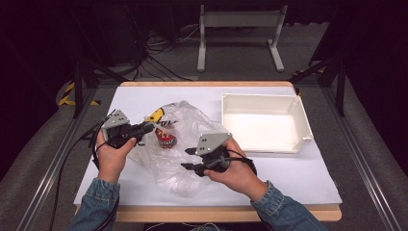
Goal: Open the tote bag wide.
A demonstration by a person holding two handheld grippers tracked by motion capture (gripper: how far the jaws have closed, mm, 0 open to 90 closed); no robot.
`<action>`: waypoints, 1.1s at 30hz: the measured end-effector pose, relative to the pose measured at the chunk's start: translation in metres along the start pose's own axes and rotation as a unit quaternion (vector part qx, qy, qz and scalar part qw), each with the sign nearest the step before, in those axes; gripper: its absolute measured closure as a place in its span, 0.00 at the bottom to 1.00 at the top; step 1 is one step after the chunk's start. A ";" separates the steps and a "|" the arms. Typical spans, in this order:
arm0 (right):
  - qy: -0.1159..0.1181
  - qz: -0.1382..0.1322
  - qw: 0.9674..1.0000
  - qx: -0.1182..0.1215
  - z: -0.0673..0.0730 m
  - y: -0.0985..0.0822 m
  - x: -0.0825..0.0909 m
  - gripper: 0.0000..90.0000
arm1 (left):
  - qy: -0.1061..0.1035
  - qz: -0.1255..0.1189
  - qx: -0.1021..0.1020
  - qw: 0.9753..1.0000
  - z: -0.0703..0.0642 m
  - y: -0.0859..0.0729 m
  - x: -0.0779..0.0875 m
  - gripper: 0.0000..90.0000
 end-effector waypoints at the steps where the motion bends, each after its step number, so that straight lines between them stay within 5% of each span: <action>1: 0.001 -0.003 1.000 -0.001 -0.001 0.002 0.000 0.75 | 0.001 -0.002 -0.001 1.000 0.000 0.001 0.000 0.91; 4: 0.003 -0.003 1.000 -0.009 -0.009 0.009 -0.007 0.89 | 0.000 -0.003 -0.003 1.000 0.000 0.001 0.000 0.92; 9: 0.000 0.013 1.000 -0.025 -0.030 0.011 -0.030 0.96 | -0.001 -0.005 -0.004 1.000 0.000 0.001 0.002 0.92; 19: -0.027 0.032 0.998 -0.036 -0.059 0.006 -0.057 0.93 | 0.000 -0.021 -0.015 1.000 -0.002 0.006 0.005 0.93; 28: -0.086 -0.024 0.994 -0.059 -0.099 0.005 -0.065 0.77 | 0.034 -0.002 -0.014 0.999 0.014 -0.005 -0.006 0.91; 33: -0.106 -0.023 0.991 -0.080 -0.117 -0.002 -0.072 0.75 | 0.047 0.011 -0.010 0.999 0.024 -0.013 -0.013 0.88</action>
Point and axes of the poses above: each handheld gripper's, and its own axes: x roughly backward along the jaws, y roughly out of its top, z roughly to its left, the point moved 8 cm from there along -x, roughly forward along the jaws, and after that the axes turned 1 degree about x, right-handed, at the moved point
